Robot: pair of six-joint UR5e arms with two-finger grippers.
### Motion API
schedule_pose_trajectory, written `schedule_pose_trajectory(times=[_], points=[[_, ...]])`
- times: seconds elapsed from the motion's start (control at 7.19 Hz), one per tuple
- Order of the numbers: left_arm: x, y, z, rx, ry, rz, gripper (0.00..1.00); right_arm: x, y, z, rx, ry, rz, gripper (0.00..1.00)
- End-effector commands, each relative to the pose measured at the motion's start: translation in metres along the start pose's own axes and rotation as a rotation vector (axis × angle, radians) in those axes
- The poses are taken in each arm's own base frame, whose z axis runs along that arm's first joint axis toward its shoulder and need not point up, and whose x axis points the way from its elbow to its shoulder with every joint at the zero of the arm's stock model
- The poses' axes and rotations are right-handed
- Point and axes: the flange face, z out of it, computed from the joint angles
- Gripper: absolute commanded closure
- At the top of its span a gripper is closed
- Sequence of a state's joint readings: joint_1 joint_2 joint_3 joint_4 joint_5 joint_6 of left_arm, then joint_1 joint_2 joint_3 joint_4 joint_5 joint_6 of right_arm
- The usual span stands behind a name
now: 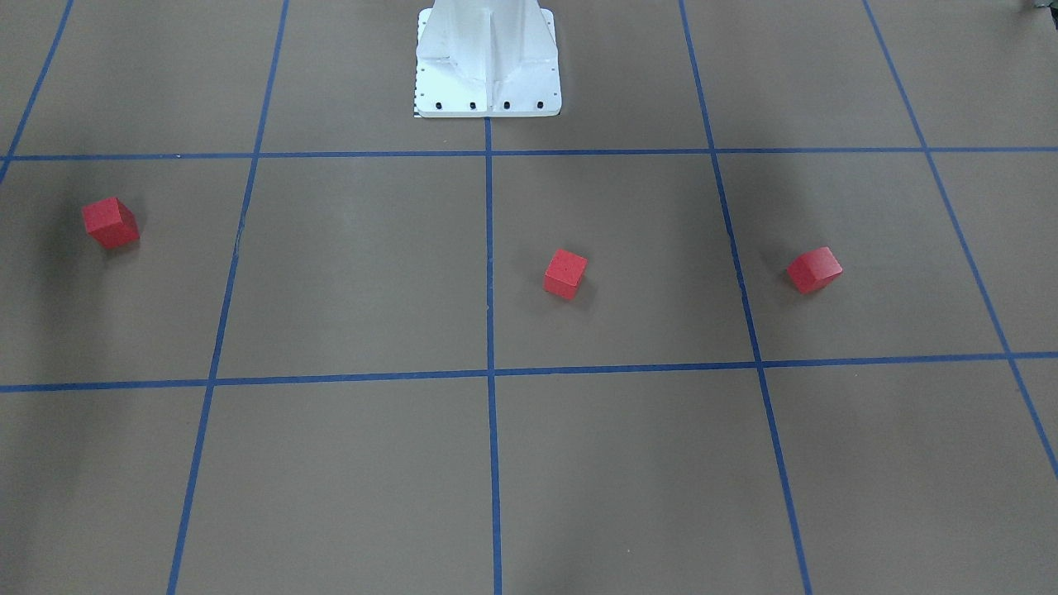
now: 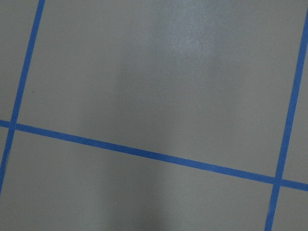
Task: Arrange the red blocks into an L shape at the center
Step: 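Move the right gripper toward the red cube nearest the right arm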
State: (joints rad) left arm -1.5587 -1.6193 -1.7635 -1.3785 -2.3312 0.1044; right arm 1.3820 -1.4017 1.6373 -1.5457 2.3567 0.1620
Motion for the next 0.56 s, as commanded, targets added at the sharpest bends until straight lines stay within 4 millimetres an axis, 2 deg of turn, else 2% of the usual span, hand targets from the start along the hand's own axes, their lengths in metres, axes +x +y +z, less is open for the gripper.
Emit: schedule_pose_trajectory(times=[0.0,0.14,0.28,0.42], points=[[-0.001,0.004,0.001,0.002,0.006,0.005,0.0,0.006,0.001,-0.019,0.014,0.013,-0.041,0.0],[-0.01,0.016,0.015,-0.023,0.008,-0.005,0.0,0.0,0.004,-0.026,0.028,0.023,-0.057,0.0],[-0.007,0.017,0.011,-0.015,0.01,0.0,0.0,0.003,0.018,-0.023,0.029,0.039,-0.063,0.0],[-0.004,0.024,0.012,-0.014,0.033,0.003,0.0,-0.005,0.027,-0.007,0.043,0.048,-0.121,0.0]])
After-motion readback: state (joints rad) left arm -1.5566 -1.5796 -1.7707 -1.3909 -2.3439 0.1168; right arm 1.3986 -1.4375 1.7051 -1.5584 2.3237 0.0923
